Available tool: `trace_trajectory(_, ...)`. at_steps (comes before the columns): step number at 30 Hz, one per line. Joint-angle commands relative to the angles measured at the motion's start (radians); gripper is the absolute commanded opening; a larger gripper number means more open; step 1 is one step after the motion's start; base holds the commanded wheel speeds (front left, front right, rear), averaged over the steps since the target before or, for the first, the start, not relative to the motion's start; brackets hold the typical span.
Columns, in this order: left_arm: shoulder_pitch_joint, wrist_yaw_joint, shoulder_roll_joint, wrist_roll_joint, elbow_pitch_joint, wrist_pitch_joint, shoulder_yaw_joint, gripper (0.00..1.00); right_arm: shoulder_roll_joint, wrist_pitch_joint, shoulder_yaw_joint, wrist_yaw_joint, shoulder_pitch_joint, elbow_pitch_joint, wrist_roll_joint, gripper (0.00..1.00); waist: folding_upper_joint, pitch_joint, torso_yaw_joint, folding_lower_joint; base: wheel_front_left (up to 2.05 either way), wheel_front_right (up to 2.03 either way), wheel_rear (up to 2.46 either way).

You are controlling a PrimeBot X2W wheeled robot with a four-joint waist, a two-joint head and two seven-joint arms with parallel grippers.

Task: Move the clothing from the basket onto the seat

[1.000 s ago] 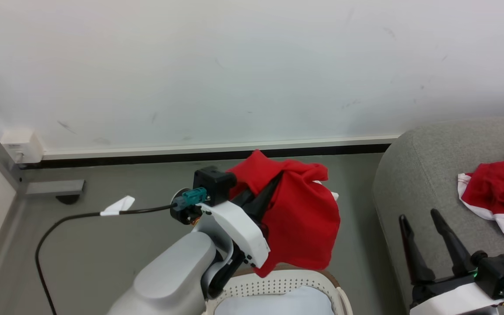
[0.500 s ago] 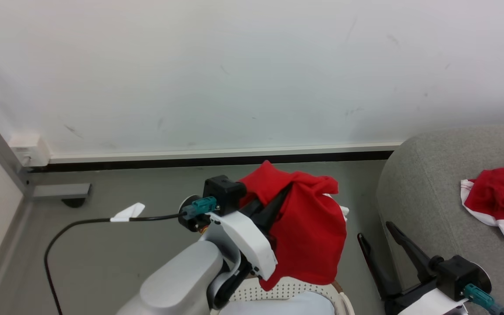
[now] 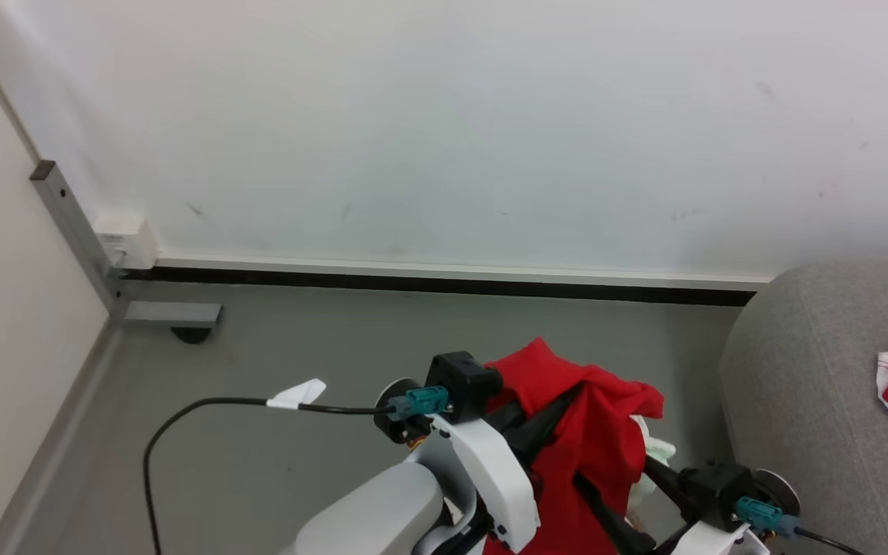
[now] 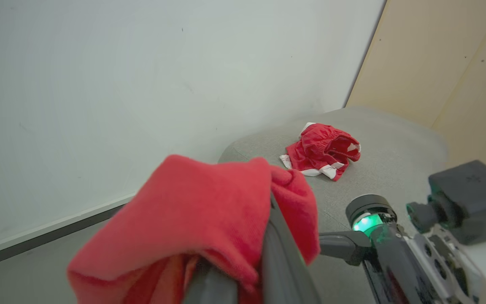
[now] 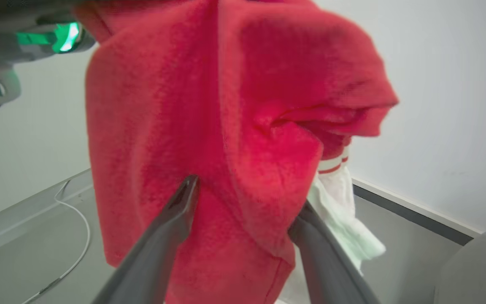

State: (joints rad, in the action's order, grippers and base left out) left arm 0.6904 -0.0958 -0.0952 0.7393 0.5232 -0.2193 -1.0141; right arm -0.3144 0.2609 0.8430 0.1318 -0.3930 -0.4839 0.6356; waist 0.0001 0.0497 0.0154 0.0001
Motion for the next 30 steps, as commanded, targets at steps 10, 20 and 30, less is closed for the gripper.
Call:
trace_trajectory(10,-0.012,-0.014,0.021,-0.006,-0.004,0.019,-0.055,0.00,0.045,0.004,0.168,-0.002,-0.119,-0.091,0.112,1.00,-0.0001,-0.002,0.075,-0.0001,0.00,0.00,0.00)
trace_trajectory(20,-0.015,-0.012,0.016,0.016,0.010,0.012,-0.050,0.00,0.059,0.005,0.137,-0.002,-0.119,-0.099,0.117,0.00,-0.0001,-0.010,0.072,-0.0001,0.00,0.00,0.00)
trace_trajectory(30,-0.003,-0.003,0.000,0.038,0.036,-0.008,-0.018,0.00,0.029,0.005,0.086,-0.002,-0.068,-0.041,0.080,0.00,-0.0001,-0.021,0.027,-0.0001,0.00,0.00,0.00)
